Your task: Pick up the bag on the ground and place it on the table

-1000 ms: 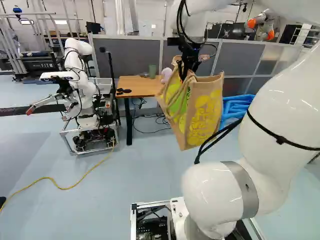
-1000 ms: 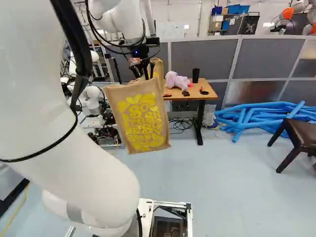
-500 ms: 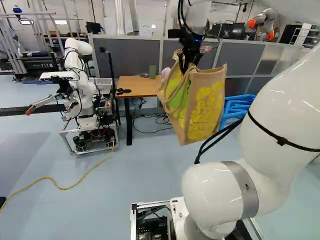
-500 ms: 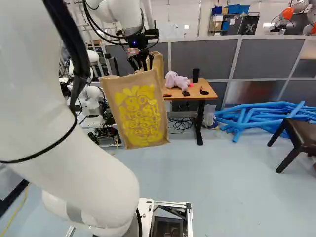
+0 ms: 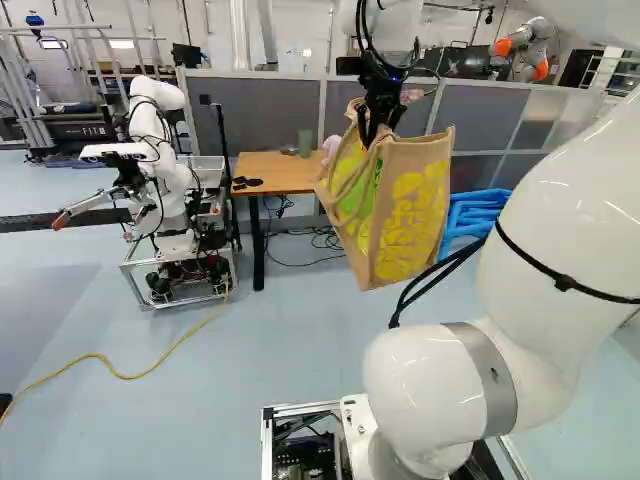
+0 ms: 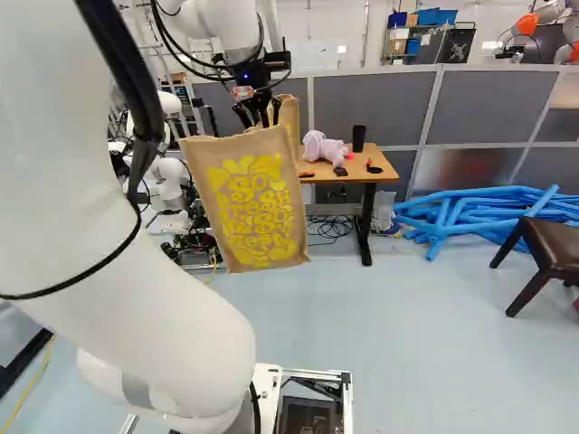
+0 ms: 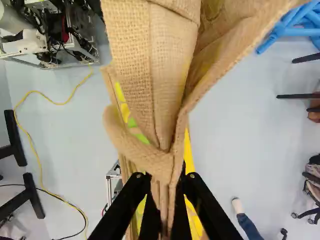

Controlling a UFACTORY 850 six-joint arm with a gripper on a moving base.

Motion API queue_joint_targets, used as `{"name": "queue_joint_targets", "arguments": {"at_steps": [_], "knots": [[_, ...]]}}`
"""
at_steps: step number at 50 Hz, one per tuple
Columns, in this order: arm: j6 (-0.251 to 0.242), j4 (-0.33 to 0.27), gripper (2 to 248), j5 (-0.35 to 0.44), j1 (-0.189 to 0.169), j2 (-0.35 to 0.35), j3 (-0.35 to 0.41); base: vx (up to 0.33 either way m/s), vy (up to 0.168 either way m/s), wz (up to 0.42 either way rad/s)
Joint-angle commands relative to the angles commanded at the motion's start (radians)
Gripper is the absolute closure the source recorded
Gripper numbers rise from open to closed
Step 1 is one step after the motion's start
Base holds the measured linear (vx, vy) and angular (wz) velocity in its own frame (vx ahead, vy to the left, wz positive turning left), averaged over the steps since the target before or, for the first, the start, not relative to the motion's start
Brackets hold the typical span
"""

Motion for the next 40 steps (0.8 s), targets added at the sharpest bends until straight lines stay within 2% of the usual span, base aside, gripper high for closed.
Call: {"name": "queue_joint_targets", "arguments": {"at_steps": [18,40], "knots": [[0.0,0.0,228,0.0,0.0,0.0,0.0,0.009,0.0,0.0],[0.0,0.0,228,0.0,0.0,0.0,0.0,0.08,0.001,0.0]]}}
